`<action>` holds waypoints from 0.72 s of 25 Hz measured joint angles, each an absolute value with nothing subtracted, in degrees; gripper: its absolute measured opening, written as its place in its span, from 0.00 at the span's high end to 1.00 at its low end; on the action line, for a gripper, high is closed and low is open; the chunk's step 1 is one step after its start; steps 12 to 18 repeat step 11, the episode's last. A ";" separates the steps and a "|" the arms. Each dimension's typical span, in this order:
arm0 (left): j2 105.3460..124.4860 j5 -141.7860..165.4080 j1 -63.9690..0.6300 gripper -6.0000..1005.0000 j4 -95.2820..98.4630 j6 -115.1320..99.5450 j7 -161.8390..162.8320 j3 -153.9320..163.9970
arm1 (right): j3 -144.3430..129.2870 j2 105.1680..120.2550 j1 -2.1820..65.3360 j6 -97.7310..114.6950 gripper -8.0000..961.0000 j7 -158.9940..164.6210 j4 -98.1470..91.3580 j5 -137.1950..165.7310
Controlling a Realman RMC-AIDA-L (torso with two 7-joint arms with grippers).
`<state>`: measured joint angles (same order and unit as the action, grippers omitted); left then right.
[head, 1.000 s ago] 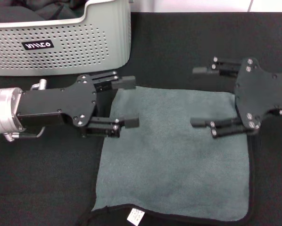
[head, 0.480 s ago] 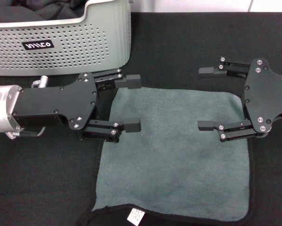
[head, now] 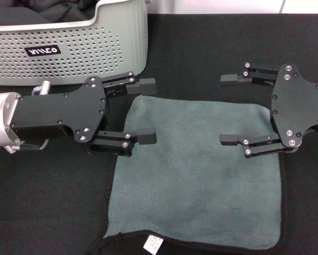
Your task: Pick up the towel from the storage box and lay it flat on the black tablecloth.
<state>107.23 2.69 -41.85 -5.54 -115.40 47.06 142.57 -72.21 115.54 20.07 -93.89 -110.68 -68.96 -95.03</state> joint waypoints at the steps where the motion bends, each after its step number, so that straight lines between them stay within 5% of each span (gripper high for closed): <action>1: 107.22 2.68 -41.87 0.14 -5.54 -115.40 46.91 142.62 | -72.21 115.56 20.10 -93.83 0.12 -110.78 -68.75 -95.01; 18: 107.00 2.63 -42.76 0.14 -5.53 -115.49 46.81 142.87 | -72.15 115.66 20.80 -92.69 0.12 -110.99 -67.61 -95.18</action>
